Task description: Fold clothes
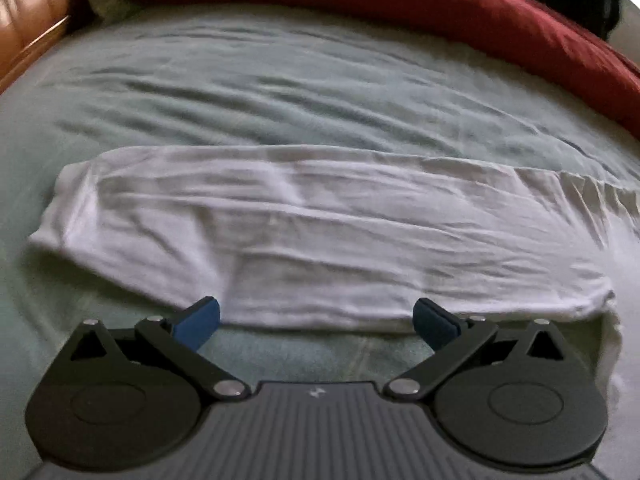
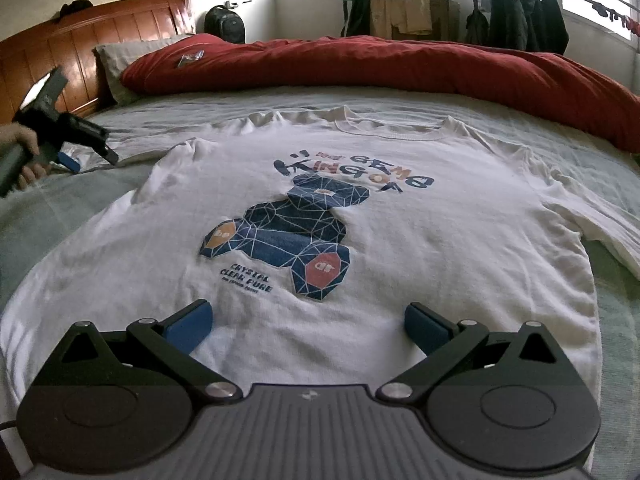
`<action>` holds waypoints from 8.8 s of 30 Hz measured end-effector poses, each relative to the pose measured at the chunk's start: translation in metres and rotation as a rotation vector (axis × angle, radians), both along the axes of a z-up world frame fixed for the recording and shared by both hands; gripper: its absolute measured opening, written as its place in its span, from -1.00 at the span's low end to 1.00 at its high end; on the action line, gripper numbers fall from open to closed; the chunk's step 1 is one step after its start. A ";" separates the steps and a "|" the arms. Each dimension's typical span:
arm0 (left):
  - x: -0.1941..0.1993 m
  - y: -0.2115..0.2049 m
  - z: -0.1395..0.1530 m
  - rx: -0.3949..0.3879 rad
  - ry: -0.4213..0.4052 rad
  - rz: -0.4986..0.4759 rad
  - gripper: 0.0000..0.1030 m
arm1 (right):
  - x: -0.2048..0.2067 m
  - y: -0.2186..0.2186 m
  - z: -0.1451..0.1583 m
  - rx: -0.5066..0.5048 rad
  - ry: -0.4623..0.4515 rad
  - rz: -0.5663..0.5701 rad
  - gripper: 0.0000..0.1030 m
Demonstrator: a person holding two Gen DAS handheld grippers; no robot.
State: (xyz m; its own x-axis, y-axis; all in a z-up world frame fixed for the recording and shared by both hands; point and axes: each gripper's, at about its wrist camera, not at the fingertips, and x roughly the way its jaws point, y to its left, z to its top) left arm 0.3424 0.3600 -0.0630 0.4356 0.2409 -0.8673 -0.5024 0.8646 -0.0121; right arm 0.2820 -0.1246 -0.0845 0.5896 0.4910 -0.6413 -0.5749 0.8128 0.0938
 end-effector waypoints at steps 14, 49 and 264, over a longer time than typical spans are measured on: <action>0.005 0.051 -0.009 -0.014 -0.075 0.075 0.98 | 0.001 0.000 -0.002 0.005 -0.003 0.000 1.00; -0.023 -0.051 0.061 -0.029 -0.107 -0.120 0.98 | 0.000 -0.019 0.017 0.081 -0.007 -0.056 1.00; -0.084 0.128 -0.061 -0.367 -0.683 0.695 -0.94 | -0.007 0.019 -0.017 0.367 0.102 0.151 1.00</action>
